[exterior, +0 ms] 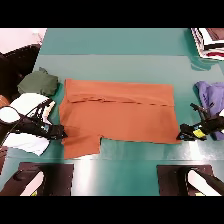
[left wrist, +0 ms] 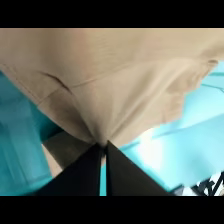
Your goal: Fold the shirts.
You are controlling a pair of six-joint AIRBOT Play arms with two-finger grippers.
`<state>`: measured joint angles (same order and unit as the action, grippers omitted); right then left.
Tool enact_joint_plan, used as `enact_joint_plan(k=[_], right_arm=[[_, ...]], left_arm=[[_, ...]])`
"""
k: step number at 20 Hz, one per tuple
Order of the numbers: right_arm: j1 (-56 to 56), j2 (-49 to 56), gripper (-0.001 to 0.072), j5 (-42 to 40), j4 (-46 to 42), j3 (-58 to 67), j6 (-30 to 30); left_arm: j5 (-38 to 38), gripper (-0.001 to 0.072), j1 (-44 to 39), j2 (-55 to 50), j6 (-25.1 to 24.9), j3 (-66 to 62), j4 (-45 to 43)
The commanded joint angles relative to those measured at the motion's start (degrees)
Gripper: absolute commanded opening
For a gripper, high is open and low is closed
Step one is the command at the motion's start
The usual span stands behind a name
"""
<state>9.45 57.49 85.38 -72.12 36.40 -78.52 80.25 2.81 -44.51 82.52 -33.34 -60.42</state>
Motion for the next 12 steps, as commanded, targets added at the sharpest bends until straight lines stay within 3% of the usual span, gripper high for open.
enact_joint_plan(k=[1, 4, 6, 12], right_arm=[[-0.5, -8.8, 0.0015, 9.4, -7.5, 0.4, -0.1], [-0.6, -13.6, 0.0014, 10.1, -7.3, 1.8, -1.8], [-0.6, -11.6, 0.0014, 8.6, -6.9, 6.1, -2.0], [-2.8, 9.0, 0.0013, -2.1, -6.9, 23.9, -2.0]], left_arm=[[7.0, 0.0023, 0.0, 5.6, 3.2, -1.9, 1.2], [9.9, 0.0023, 0.0, 8.1, 6.0, -8.6, 1.2], [5.6, 0.0023, 0.0, 7.2, 5.9, -12.2, 0.2], [-10.1, 0.0024, 0.0, -14.5, -2.9, -22.8, -0.9]])
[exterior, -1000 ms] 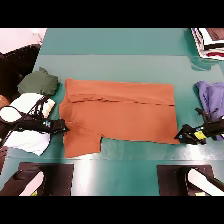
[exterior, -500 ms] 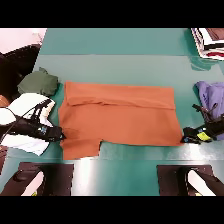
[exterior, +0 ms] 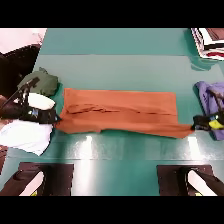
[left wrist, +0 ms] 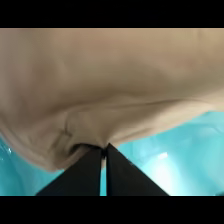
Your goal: Fold the shirts.
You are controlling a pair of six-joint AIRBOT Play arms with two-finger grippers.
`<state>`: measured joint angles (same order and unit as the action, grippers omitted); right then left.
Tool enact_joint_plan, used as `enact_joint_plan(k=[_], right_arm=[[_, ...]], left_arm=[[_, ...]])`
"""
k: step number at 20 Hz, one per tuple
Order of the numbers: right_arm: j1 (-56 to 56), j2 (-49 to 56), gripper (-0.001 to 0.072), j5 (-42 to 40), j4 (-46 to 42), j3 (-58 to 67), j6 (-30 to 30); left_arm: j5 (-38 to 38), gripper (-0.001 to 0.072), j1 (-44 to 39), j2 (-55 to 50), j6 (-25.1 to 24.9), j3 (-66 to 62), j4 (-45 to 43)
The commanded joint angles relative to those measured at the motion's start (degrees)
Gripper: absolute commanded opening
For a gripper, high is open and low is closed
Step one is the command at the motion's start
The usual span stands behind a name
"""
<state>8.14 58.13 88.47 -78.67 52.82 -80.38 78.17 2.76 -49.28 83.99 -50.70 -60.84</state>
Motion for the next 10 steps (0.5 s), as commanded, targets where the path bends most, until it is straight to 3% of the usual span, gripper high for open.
enact_joint_plan(k=[1, 6, 10], right_arm=[[-3.0, 12.5, 0.0013, -6.6, -0.4, 10.7, -0.1], [-9.9, 27.7, 0.0015, -10.9, -0.3, 24.2, -0.2], [-11.4, 35.2, 0.0016, -10.3, 0.7, 32.8, -0.2]], left_arm=[[-10.1, 0.0025, 0.1, -15.0, -4.8, -8.6, -0.1], [-11.8, 0.0026, 0.1, -34.7, -6.5, -21.2, 0.0], [-14.9, 0.0026, 0.1, -38.2, -6.5, -22.4, 0.0]])
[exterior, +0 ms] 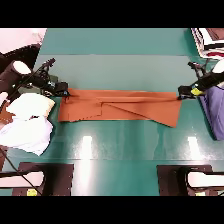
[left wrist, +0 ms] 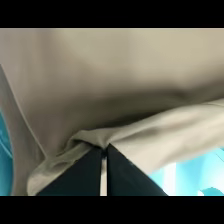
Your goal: Fold the shirts.
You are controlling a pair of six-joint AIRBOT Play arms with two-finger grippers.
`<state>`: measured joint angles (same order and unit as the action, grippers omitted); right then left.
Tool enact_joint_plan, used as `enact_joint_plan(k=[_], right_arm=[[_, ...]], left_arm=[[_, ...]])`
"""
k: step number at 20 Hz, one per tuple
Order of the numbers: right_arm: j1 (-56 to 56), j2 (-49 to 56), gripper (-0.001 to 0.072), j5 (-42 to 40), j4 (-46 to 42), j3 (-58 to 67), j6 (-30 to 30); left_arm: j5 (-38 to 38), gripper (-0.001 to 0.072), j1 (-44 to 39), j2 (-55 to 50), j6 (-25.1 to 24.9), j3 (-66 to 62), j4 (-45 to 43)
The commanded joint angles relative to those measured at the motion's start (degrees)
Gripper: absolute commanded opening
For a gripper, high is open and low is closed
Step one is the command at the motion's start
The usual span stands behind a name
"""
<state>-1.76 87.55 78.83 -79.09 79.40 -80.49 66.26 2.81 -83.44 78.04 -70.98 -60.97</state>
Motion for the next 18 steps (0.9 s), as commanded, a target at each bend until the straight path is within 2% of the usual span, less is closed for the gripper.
enact_joint_plan(k=[1, 2, 3, 4, 7, 8, 9, 10, 11, 14, 18], right_arm=[[-1.1, 7.1, 0.0017, -0.7, 3.2, 7.8, -0.1], [-0.4, 7.8, 0.0104, -0.7, 6.0, 8.8, -0.1], [0.6, 8.1, 0.0312, -0.8, 9.1, 9.4, 0.0], [1.9, 8.0, 0.0399, -0.8, 11.7, 9.7, 0.0], [6.7, 5.9, 0.0399, 3.0, 15.1, 8.5, 2.6], [8.3, 4.5, 0.0399, 3.6, 15.1, 6.3, 3.4], [10.1, 3.0, 0.0414, 3.7, 15.2, 3.1, 4.1], [11.8, 1.9, 0.0518, 3.6, 15.2, 0.0, 4.3], [13.3, 1.2, 0.0614, 3.6, 15.6, -3.5, 5.3], [17.0, 2.4, 0.0618, 2.5, 23.0, -11.4, 10.5], [15.7, 6.4, 0.0614, -0.6, 27.1, -14.5, 11.4]], left_arm=[[-3.5, 0.0028, 0.0, -4.0, -0.5, -2.1, 0.1], [-3.5, 0.0118, 0.0, -4.0, -0.5, -2.1, 0.1], [-3.1, 0.0410, 0.0, -4.0, 0.0, -2.2, 0.1], [-2.1, 0.0533, 0.1, -4.0, 0.0, -2.7, 0.0], [2.9, 0.0530, 0.2, -2.6, 0.0, -5.3, -0.3], [3.5, 0.0366, 0.2, -1.4, -0.1, -5.4, -0.2], [3.7, 0.0078, 0.0, -0.3, -0.4, -5.4, 0.0], [3.6, 0.0034, -0.1, 0.4, -0.5, -5.4, 0.6], [3.6, 0.0034, -0.3, 0.9, -0.5, -5.4, 1.5], [3.2, 0.0026, -3.2, 1.0, -0.5, -5.2, 3.6], [-1.7, 0.0026, -10.7, 0.7, 1.2, -5.3, 3.5]])
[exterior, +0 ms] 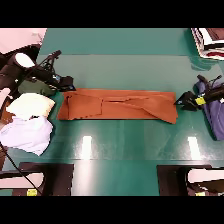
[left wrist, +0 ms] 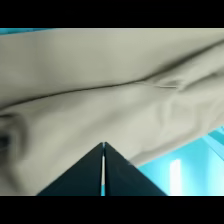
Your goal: Fold the shirts.
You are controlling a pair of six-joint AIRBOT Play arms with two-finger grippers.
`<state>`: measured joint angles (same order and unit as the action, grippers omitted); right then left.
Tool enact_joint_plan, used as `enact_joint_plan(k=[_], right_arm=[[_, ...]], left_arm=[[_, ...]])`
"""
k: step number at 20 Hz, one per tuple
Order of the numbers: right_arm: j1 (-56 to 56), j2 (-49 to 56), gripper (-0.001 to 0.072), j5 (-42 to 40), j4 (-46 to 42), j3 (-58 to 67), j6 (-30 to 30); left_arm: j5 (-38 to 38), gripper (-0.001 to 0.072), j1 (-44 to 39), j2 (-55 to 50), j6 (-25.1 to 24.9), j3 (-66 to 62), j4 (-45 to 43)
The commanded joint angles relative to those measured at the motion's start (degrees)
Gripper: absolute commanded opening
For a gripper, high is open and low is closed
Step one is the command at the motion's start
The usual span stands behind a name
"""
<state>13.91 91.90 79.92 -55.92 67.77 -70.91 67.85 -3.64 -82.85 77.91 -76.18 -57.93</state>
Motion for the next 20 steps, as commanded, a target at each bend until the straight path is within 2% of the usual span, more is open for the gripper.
enact_joint_plan(k=[1, 3, 5, 6, 10, 15, 20], right_arm=[[-1.0, 2.8, 0.0589, -2.1, 3.9, -2.9, 1.8], [-3.8, 3.7, 0.0386, -2.6, 3.8, -2.0, 2.1], [-5.4, 3.5, 0.0077, -2.5, 3.8, 0.4, 2.9], [-5.6, 2.9, 0.0016, -2.0, 3.9, 2.3, 2.9], [-7.0, -3.3, 0.0015, 2.8, 3.9, 10.7, -0.9], [-14.5, -9.9, 0.0015, 3.5, 4.2, 20.3, -4.6], [-21.7, -10.1, 0.0015, 4.0, 13.2, 28.2, -5.1]], left_arm=[[-5.0, 0.0026, -5.9, 0.0, 2.8, -0.1, 0.5], [-7.1, 0.0026, -9.2, -0.7, 4.4, -0.1, 0.5], [-8.5, 0.0025, -12.5, -2.8, 5.4, -0.1, 0.7], [-9.9, 0.0026, -14.3, -4.0, 5.8, -0.2, 1.3], [-12.3, 0.0025, -21.4, -12.5, 5.7, -6.3, 2.7], [-11.1, 0.0025, -27.4, -24.2, 6.3, -17.4, 2.9], [-11.1, 0.0025, -28.3, -29.0, 7.8, -20.9, 5.3]])
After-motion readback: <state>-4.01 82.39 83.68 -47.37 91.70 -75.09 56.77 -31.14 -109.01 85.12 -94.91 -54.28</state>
